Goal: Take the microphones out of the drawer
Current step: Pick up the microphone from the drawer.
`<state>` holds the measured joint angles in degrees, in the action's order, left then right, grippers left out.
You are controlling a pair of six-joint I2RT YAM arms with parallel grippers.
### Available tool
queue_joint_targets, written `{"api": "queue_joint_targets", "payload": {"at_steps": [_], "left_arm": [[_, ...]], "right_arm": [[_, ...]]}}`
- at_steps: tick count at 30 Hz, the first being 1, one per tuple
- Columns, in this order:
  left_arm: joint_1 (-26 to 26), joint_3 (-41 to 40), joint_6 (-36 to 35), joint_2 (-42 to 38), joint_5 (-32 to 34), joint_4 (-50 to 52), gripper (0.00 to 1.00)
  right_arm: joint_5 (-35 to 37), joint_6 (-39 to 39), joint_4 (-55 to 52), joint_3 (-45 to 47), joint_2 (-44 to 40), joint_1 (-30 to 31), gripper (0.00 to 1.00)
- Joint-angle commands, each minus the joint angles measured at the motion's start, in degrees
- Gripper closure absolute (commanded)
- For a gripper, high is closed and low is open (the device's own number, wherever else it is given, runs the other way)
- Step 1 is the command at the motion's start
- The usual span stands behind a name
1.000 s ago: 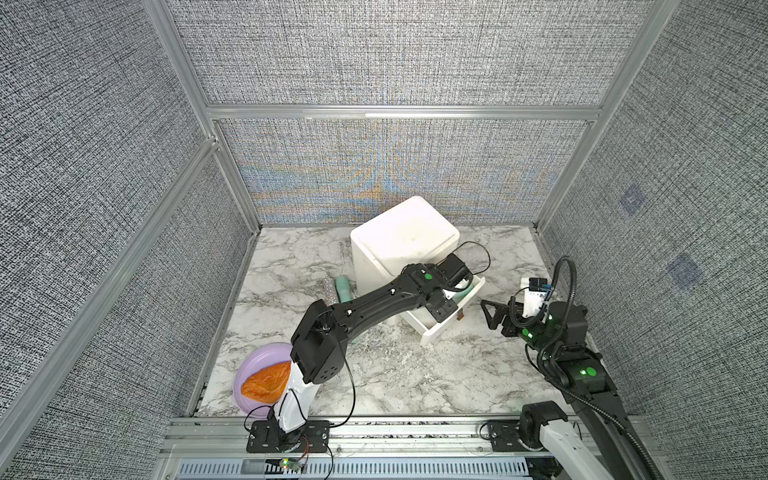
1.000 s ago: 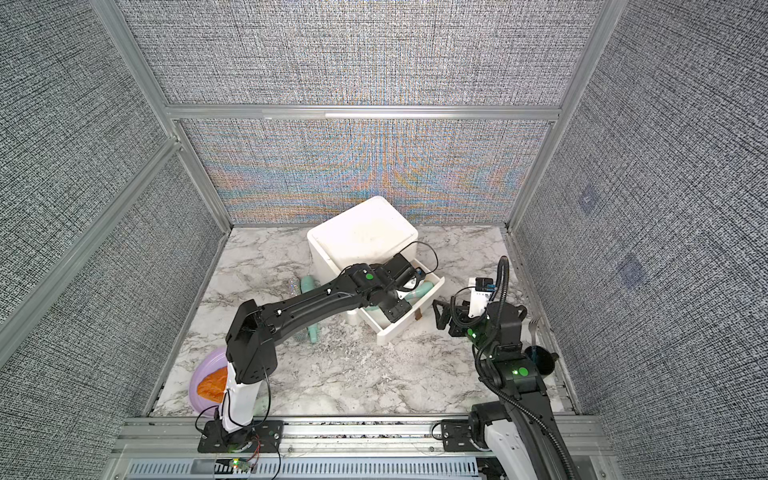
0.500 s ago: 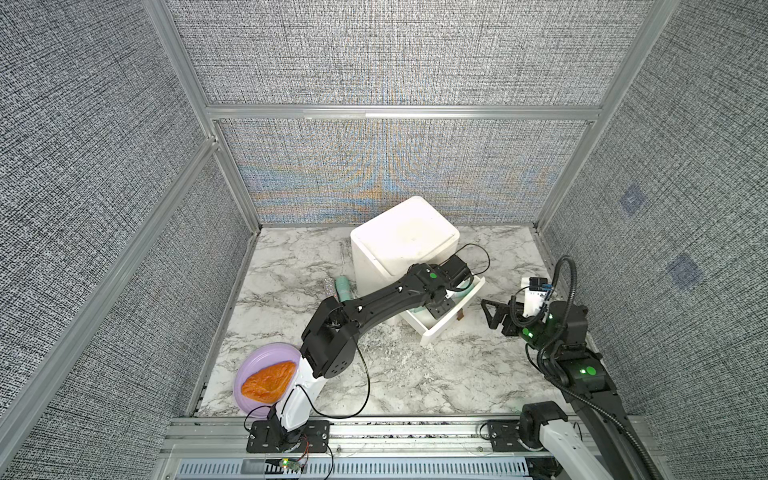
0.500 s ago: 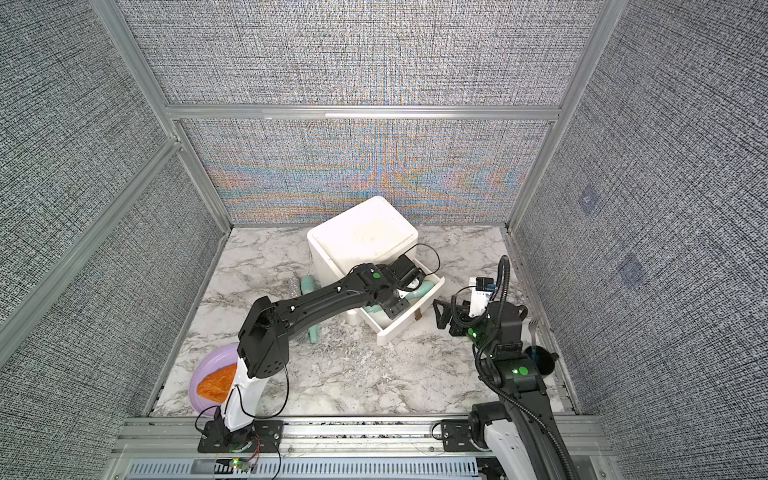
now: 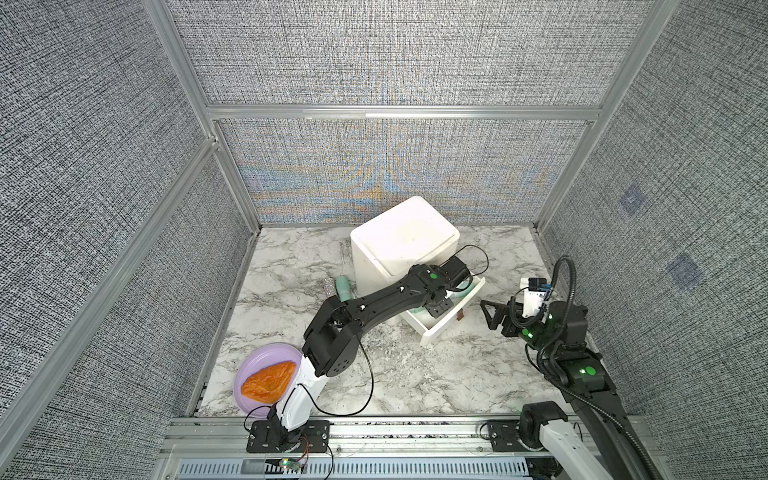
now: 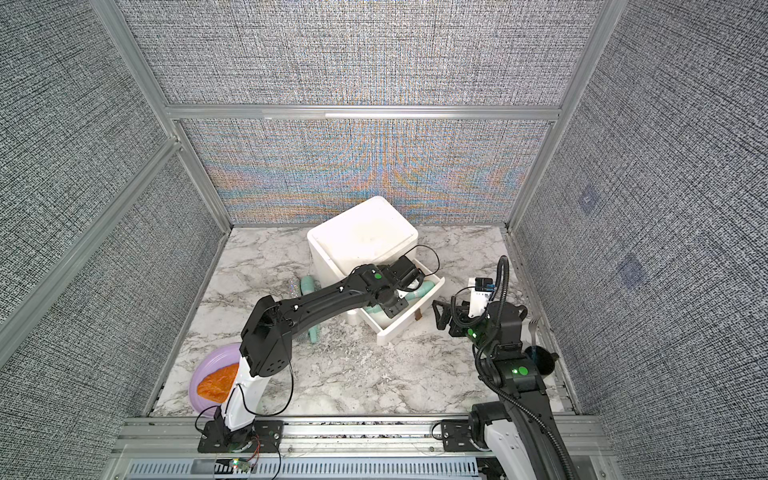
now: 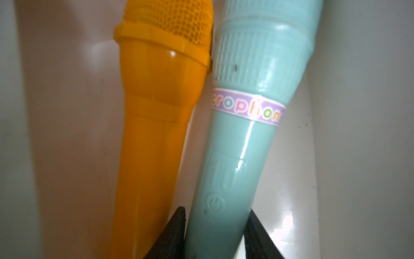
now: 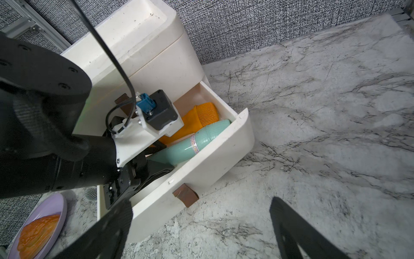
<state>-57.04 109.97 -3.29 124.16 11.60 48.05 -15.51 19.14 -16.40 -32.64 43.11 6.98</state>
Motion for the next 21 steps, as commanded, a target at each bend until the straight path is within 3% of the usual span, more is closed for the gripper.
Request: {"api": "queue_joint_targets", "payload": {"at_steps": [1,6,11,21], "left_arm": [[-0.2,0.1,0.9,0.6,-4.0,2.0,0.63],[-0.2,0.0,0.7,-0.5,-3.9,2.0,0.74],[-0.2,-1.3,0.9,-3.1,-5.4,0.8,1.00],[-0.1,-3.7,1.7,-7.3,-6.4,-0.3,1.00]], "right_arm": [[-0.2,-0.2,1.4,-0.1,0.0,-0.1,0.02],[-0.5,-0.2,1.2,-0.5,-1.0,-0.3,0.02],[0.5,-0.4,-0.3,-2.4,-1.9,-0.4,0.02],[0.8,-0.9,-2.0,-4.5,-3.2,-0.4,0.02]]}}
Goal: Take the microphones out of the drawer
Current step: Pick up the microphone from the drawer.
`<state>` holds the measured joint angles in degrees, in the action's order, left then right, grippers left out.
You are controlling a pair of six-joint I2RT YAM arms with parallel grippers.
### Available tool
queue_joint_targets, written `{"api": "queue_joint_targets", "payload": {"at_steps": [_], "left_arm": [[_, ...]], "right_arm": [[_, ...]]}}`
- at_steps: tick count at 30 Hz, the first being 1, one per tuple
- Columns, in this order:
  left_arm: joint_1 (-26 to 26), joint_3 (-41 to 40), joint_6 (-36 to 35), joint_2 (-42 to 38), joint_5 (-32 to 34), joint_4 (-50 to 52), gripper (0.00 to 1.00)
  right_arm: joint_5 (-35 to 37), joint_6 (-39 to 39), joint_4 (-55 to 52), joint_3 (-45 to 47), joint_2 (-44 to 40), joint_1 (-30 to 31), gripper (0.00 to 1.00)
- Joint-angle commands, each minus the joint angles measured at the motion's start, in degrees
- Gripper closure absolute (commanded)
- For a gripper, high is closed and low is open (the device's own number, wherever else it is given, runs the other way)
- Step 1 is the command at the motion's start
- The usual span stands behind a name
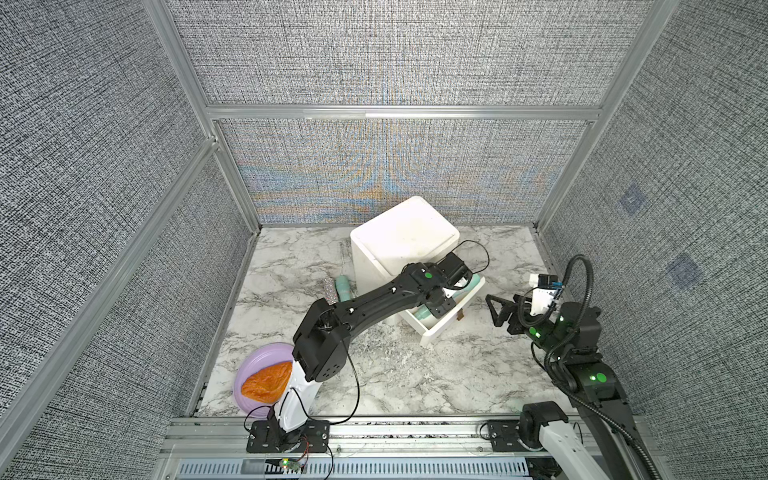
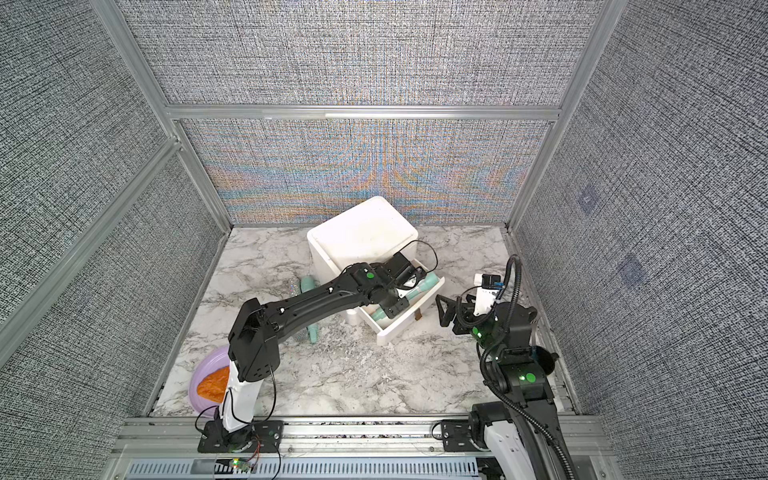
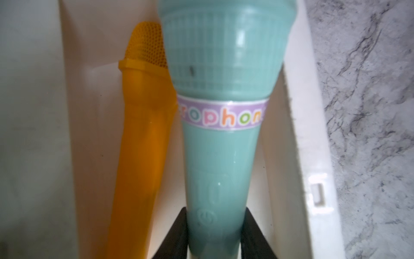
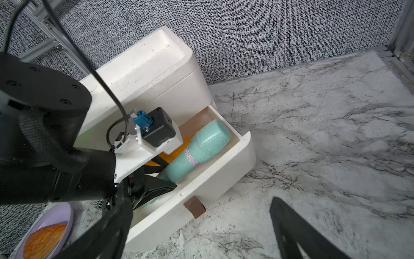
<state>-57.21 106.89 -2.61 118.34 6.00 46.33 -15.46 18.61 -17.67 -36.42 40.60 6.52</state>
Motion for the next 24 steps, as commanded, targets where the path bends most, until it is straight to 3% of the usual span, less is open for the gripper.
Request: {"api": "queue_joint_targets", "payload": {"at_steps": [1,24], "left_arm": [[0.1,-1.1,1.1,-2.1,-0.7,1.0,1.00],[0.6,-7.5,2.0,-14.6,-1.3,-4.7,1.00]], "right_arm": [[0.9,-0.3,-0.9,-1.0,-1.7,0.0,0.02],[1.4,-0.4,-2.1,-3.8,-3.8,-0.2,0.02]]}}
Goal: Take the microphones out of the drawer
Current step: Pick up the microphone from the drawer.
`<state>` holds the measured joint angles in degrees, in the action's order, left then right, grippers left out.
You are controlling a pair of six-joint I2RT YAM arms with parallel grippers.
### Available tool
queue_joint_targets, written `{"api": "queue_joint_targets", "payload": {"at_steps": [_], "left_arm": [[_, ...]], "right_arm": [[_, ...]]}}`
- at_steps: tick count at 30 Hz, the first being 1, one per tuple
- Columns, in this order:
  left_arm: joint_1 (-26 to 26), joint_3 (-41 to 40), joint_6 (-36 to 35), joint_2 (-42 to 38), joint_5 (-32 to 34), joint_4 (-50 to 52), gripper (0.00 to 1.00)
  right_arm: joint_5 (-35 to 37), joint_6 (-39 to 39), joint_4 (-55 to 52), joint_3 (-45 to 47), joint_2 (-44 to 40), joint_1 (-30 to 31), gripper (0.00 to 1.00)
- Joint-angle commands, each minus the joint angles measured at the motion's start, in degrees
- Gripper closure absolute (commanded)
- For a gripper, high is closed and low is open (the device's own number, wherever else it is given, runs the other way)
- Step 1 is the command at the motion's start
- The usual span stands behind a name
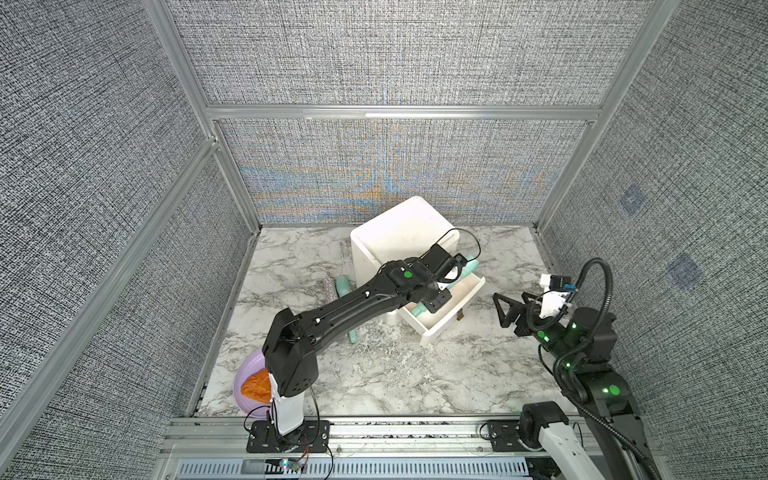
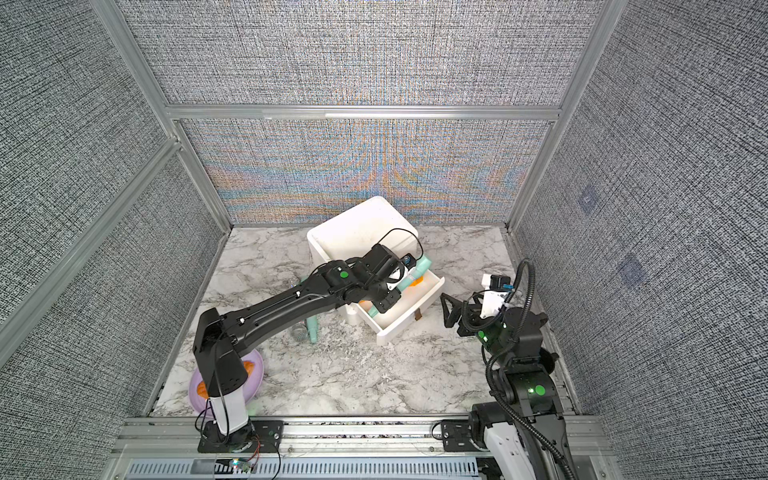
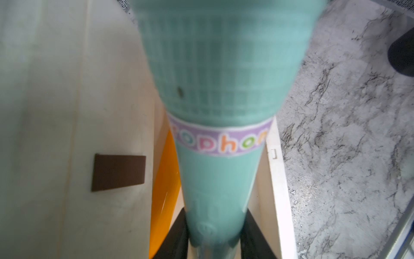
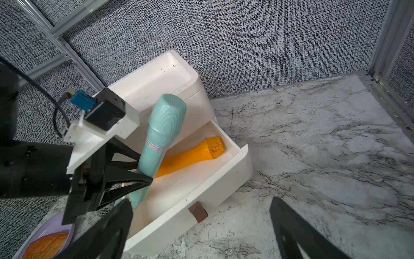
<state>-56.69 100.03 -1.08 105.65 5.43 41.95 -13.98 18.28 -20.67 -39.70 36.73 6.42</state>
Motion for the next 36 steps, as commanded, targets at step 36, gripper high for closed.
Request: {"api": "queue_joint_targets", "payload": {"at_steps": [36], "left_arm": [[0.1,-31.2,14.1,-45.8,16.0,1.1,1.00]], "right_arm": [[-14.0,-4.2,10.4,3.7,6.8,3.4,0.02]]}}
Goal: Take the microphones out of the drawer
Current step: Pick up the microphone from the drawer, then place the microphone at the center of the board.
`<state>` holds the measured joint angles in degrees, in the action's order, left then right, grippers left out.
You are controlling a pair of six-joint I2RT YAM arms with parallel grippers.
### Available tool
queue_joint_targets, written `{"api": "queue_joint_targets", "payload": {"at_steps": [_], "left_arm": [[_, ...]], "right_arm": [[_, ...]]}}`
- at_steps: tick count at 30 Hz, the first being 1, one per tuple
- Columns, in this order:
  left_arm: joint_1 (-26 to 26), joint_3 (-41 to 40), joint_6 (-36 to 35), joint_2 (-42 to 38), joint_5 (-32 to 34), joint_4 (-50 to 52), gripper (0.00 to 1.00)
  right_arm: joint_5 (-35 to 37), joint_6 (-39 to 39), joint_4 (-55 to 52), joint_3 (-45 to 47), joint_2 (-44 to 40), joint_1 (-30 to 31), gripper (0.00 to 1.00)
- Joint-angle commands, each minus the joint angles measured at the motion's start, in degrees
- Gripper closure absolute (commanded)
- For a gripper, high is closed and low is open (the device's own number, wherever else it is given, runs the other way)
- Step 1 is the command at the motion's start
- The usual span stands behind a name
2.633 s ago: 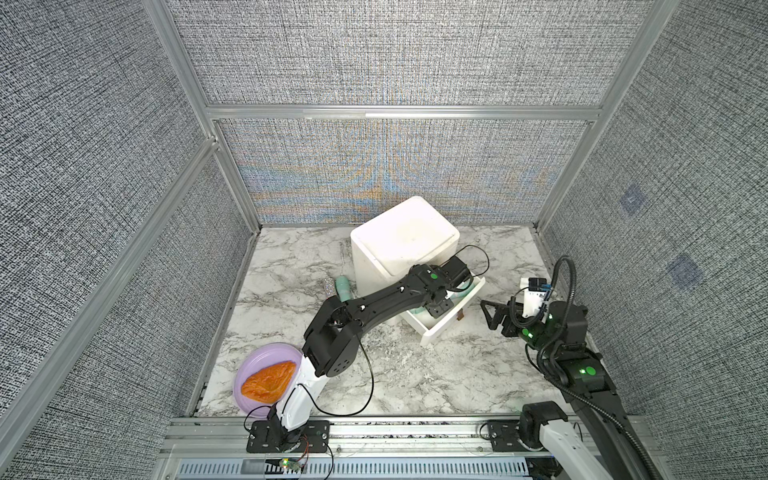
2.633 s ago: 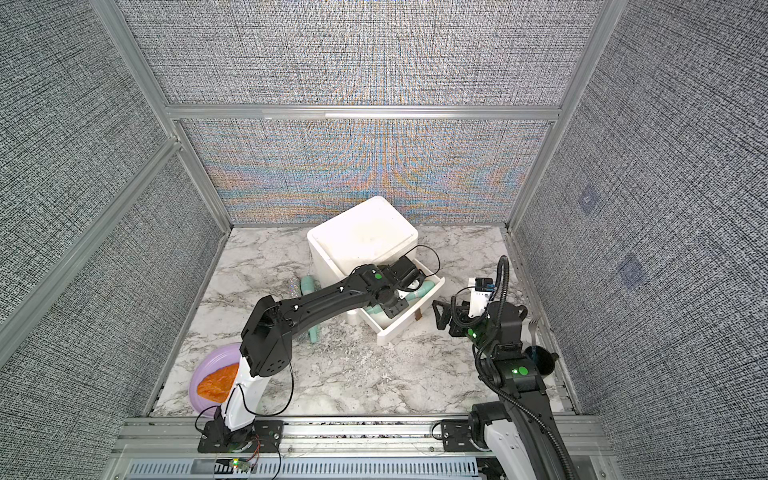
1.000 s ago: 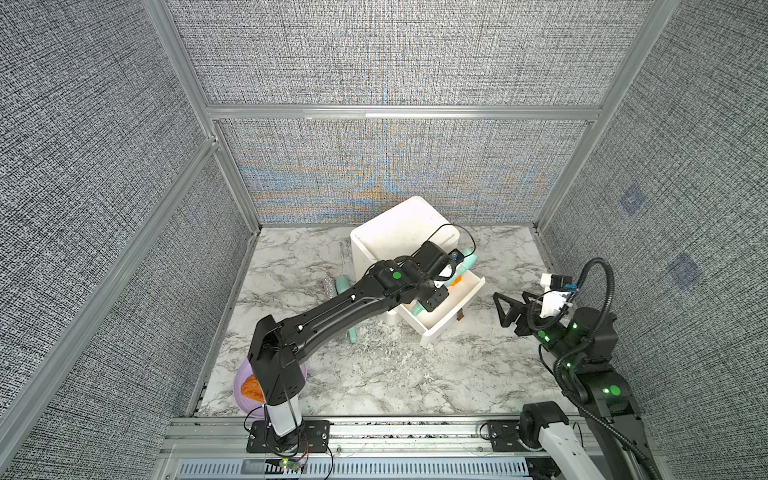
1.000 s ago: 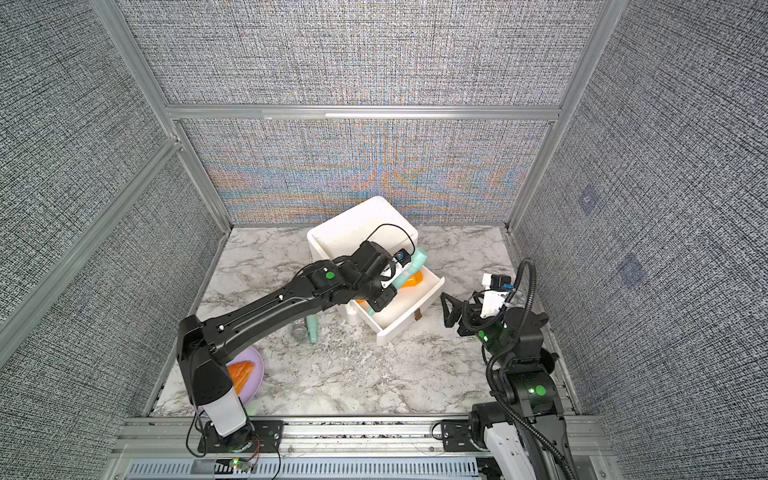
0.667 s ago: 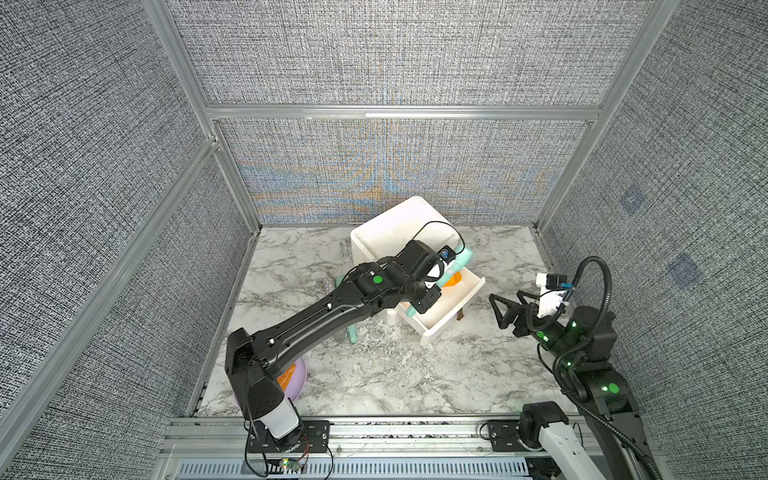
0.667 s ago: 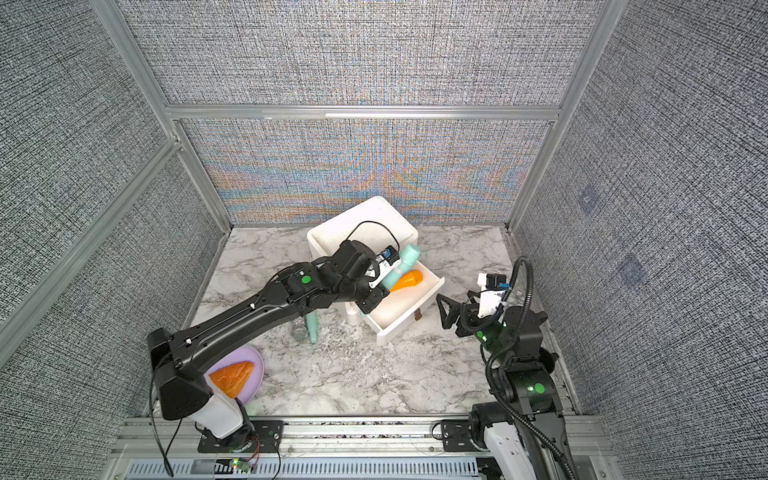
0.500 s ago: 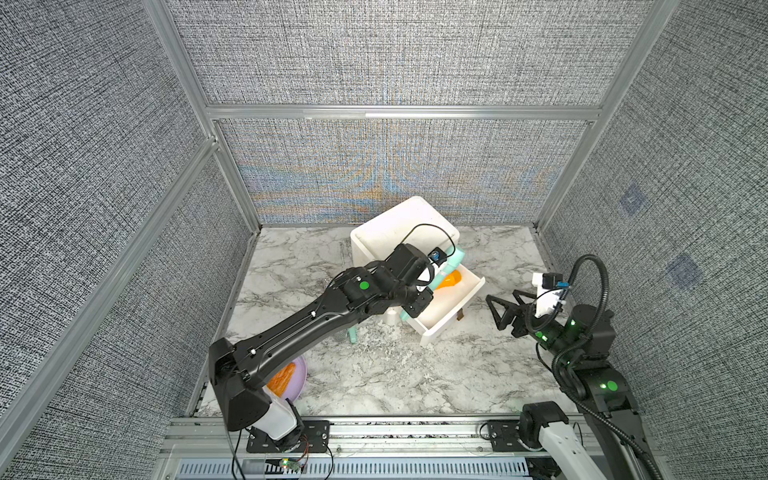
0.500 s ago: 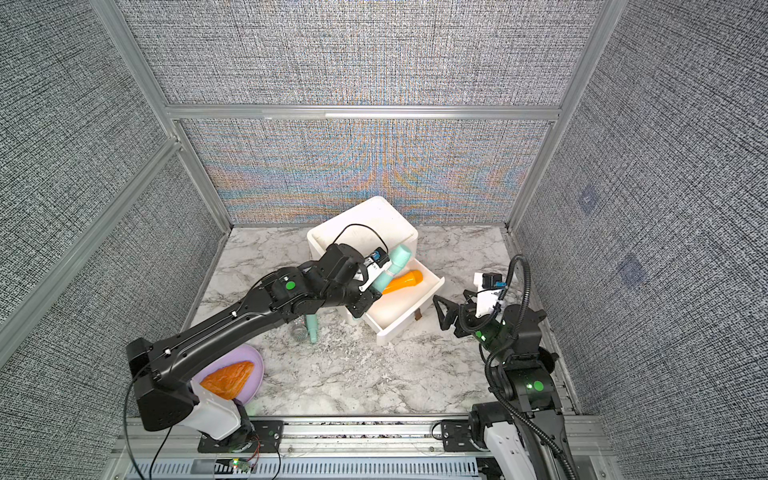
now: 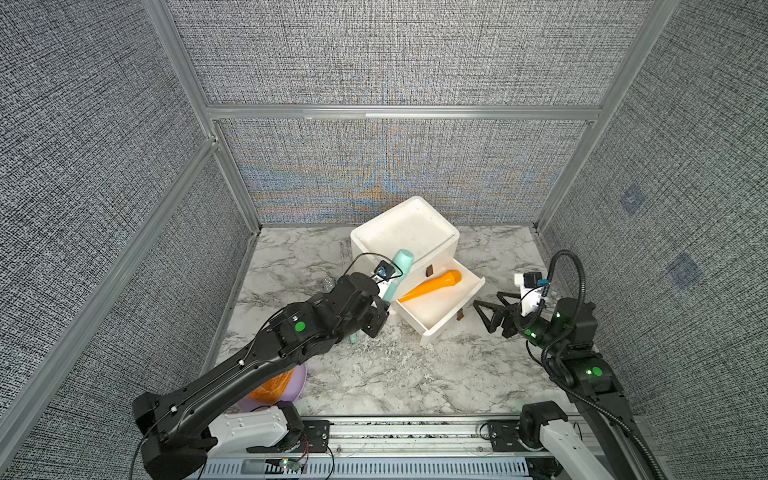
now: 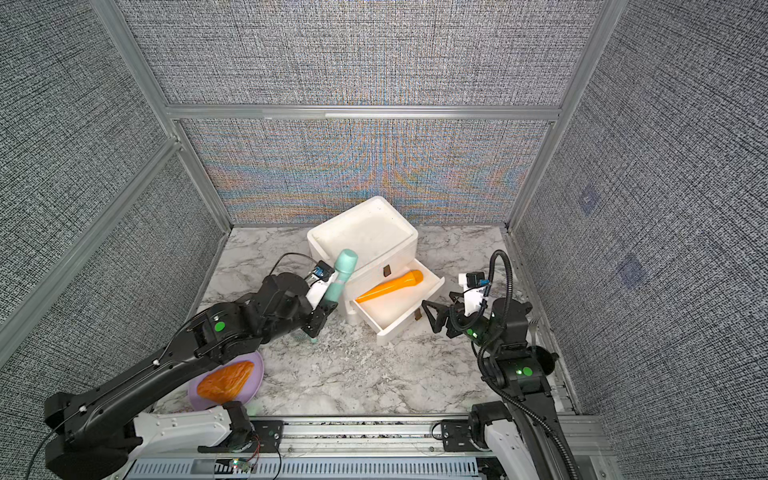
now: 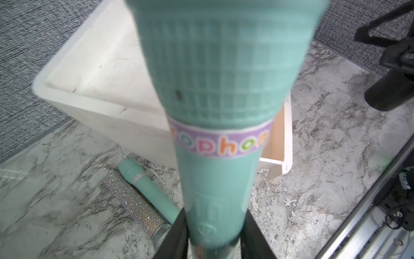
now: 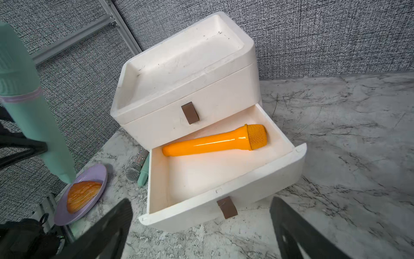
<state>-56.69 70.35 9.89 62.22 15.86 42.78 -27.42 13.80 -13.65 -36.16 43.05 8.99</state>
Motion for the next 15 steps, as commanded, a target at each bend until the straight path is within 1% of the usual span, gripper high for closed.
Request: {"api": "queue_joint_targets", "payload": {"at_steps": [1,6,8,9,15], "left_arm": [[0.1,-2.4,3.9,-3.7,7.5,0.8,1.00],[0.8,-4.8,6.2,-8.5,14.6,4.4,1.00],[1.9,-4.8,8.8,-9.7,17.3,6.5,1.00],[3.0,-5.1,9.6,-10.4,17.4,7.1,1.00],[10.7,-7.3,12.1,-13.7,13.1,8.4,1.00]], "right_arm": [[-0.2,0.3,3.5,0.3,0.6,1.5,0.02],[2.1,1.3,5.1,1.1,1.7,5.1,0.02],[2.9,1.6,5.7,1.2,2.3,6.7,0.02],[3.6,1.7,6.0,1.2,2.7,7.6,0.02],[5.2,2.5,7.8,1.2,4.6,10.5,0.02]]}}
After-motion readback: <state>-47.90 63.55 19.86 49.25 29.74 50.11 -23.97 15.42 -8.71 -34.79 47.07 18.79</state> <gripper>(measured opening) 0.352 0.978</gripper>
